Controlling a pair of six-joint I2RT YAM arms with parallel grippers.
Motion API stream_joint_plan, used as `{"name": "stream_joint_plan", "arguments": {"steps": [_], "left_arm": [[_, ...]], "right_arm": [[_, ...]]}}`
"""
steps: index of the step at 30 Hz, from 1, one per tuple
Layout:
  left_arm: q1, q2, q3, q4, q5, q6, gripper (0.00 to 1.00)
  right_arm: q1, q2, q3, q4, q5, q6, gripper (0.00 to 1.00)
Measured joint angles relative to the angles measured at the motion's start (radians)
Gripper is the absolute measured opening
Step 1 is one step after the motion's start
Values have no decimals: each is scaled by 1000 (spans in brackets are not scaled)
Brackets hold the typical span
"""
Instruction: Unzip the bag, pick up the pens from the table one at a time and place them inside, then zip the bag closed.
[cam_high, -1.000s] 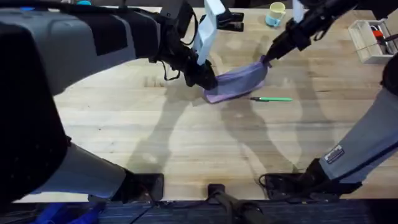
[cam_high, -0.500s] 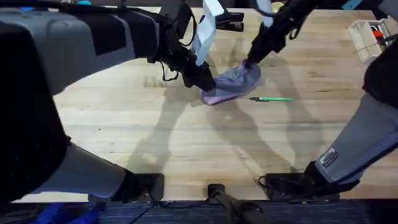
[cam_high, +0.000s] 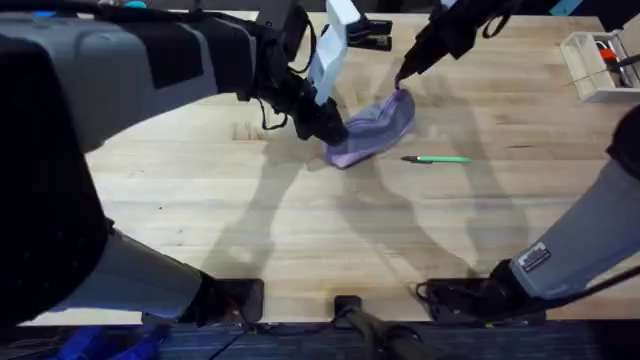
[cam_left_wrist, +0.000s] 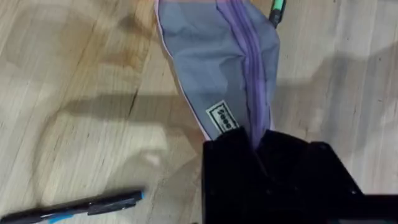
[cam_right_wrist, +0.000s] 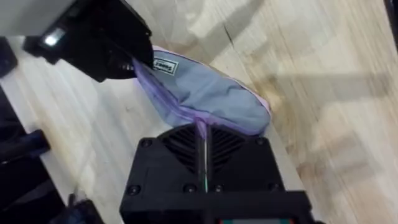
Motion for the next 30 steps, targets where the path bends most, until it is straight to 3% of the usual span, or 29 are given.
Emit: {"name": "stream_joint_plan", "arguments": {"steps": [2,15,16,21,22,24,30], "left_arm": [[-4,0,0,2,3,0,43],[-4,0,0,3,3,0,43],[-4,0,0,3,3,0,43],[-4,0,0,17,2,0,42],[-3,0,0,24,1,0,42],[-3,0,0,57,-3,0,42],[-3,0,0,116,-21,0,42]], "right_arm": [[3,-16,22,-16,-55,8,30],[10,-16,26,-25,-103,12,40],[10,-17,30,-25,-105,17,144],[10,-37,68,-18,-101,19,886],[10,-46,76,-17,-94,17,964],[10,-104,162,-25,-20,29,997],[10,-114,197,-67,43,118,996]]}}
